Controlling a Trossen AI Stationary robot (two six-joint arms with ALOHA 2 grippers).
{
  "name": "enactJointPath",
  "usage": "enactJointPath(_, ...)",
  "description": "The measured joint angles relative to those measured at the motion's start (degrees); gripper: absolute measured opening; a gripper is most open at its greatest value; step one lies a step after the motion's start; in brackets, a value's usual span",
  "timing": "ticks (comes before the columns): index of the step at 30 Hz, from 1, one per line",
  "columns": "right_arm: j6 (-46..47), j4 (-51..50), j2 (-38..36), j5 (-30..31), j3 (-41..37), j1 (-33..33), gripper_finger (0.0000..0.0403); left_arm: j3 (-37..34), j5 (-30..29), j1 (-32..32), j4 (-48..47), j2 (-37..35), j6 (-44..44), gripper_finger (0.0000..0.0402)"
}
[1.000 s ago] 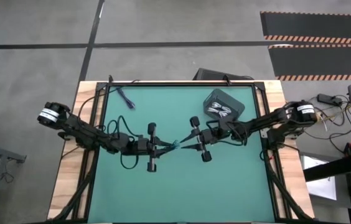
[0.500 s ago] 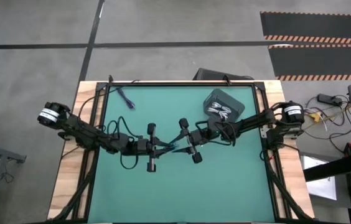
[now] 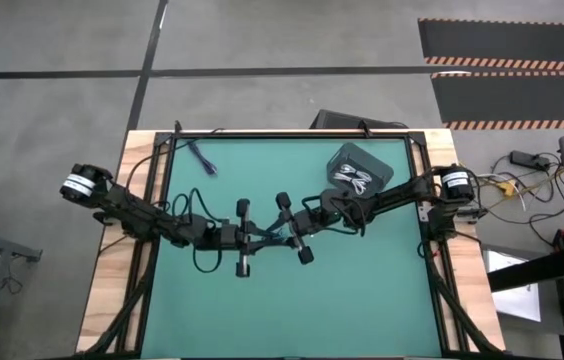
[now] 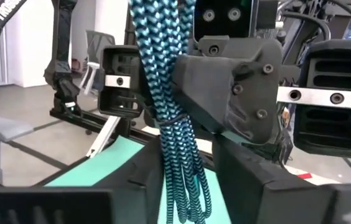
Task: Pick and place USB-C Cables
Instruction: Put the blue charger cable into the black container
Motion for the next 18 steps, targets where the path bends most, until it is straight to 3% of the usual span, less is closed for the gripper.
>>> enactJointPath(7,-1.1,0.1,0.0,-0.1,-0.1,0.0,0.0025,-0.1,-0.2,0.0,0.1,0.0,-0.2,0.0041)
enactJointPath(13,-0.6,-0.5,-0.1,-0.1,-0.1,0.0,0.0024,-0.2,-0.2,0.0,0.0,0.0,-0.6,0.0061)
enactJointPath(18,-0.6,-1.8,-0.1,0.1,-0.1,0.0,0.0024,-0.7,-0.2,0.0,-0.1,0.0,-0.6,0.0106)
